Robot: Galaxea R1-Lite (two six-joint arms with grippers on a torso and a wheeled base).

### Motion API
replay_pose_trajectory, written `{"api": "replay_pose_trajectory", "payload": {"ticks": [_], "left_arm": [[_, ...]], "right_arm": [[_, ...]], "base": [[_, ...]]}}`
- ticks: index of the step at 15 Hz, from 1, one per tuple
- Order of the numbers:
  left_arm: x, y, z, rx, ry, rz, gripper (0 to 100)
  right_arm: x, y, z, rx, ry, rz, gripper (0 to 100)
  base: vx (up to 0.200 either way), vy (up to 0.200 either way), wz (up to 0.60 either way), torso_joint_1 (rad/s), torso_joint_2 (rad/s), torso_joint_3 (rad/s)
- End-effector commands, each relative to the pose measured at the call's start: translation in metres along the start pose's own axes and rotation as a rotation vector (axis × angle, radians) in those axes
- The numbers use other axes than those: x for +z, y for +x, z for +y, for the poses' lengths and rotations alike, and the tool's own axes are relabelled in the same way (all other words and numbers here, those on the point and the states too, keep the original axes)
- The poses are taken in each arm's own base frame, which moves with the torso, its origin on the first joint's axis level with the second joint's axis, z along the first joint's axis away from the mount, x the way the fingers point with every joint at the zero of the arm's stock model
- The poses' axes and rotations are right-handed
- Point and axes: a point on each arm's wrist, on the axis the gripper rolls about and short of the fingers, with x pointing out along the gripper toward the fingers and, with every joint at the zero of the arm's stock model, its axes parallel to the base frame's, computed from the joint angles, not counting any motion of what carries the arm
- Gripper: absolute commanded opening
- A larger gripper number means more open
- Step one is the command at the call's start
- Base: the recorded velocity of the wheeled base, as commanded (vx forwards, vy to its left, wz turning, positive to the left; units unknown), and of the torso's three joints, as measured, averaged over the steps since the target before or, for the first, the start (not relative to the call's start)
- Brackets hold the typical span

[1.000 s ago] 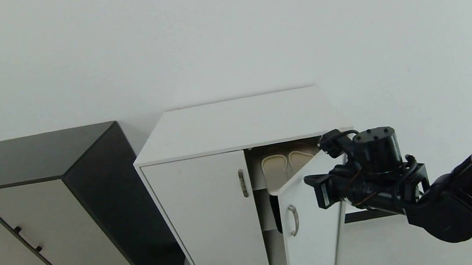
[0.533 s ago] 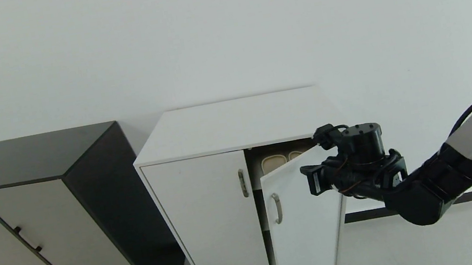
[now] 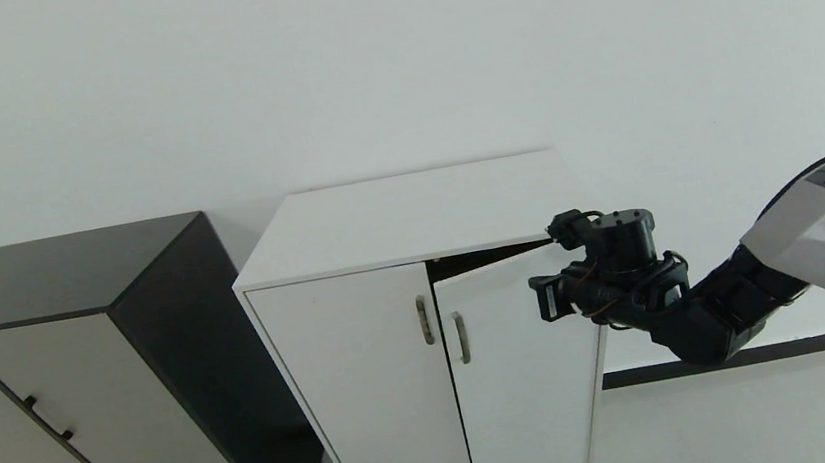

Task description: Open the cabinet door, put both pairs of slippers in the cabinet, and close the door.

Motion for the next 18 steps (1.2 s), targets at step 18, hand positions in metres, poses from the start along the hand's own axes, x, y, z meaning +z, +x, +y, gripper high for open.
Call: {"api": "replay_pose_trajectory", "payload": {"ticks": [18], "left_arm": [[0.0, 0.0, 0.0, 0.0, 0.0, 0.0, 0]], "right_arm": [[0.003, 0.026, -0.015, -0.028, 0.008, -0.022, 0]], "base": [[0.0, 0.0, 0.0, 0.0, 0.0, 0.0]]}}
